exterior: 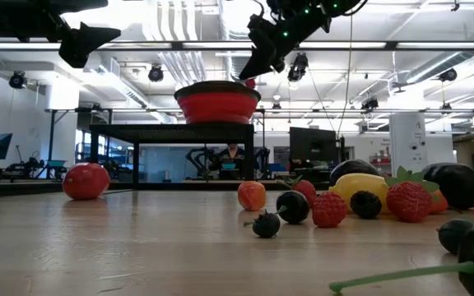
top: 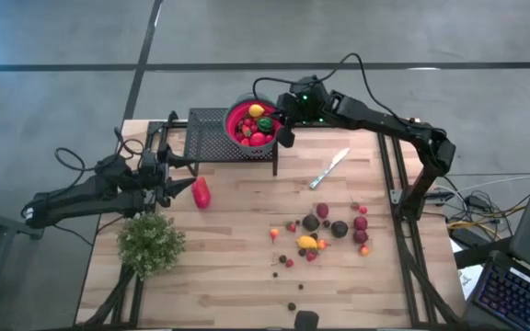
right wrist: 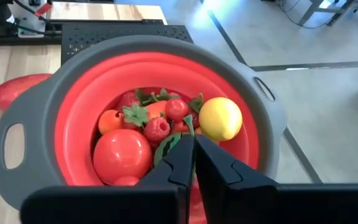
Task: Pick & Place Fruit
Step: Put the red cherry into the red gray strainer bowl on the shelf, then put the red strawberry into the red gray strainer bowl on the shelf
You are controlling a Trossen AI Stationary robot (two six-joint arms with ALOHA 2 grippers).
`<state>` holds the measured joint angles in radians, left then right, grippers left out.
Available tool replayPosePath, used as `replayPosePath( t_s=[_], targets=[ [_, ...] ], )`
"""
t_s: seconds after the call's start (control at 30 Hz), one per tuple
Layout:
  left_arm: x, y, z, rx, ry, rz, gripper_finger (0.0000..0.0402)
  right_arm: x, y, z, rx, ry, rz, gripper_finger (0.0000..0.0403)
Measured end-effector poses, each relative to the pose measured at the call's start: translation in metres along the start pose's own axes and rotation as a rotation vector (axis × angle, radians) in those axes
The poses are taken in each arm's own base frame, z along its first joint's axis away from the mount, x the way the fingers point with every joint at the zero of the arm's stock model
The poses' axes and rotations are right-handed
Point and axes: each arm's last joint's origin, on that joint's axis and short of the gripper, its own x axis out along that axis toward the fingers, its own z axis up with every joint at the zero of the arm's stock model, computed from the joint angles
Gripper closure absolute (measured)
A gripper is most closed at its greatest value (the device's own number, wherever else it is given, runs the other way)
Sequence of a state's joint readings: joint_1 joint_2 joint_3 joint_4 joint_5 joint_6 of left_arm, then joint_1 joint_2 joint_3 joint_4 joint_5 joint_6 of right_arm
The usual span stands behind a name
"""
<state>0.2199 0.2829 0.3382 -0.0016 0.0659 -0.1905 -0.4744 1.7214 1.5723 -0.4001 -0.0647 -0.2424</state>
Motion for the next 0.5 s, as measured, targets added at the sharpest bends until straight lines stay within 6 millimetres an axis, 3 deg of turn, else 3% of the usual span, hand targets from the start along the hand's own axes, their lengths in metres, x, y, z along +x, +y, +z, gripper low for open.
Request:
replayPosePath(
  t_s=[0.3,0.5],
  targets=[
    [0.0,0.0,0.0,0.0,0.0,0.0,0.009,0.0,0.0,0.001,-0.01,-0.013,-0.006,0.0308],
    [0.0,0.0,0.0,0.0,0.0,0.0,0.009,-0.007,0.016,0.008,-0.069,-0.03,0.048,0.0262]
  ],
)
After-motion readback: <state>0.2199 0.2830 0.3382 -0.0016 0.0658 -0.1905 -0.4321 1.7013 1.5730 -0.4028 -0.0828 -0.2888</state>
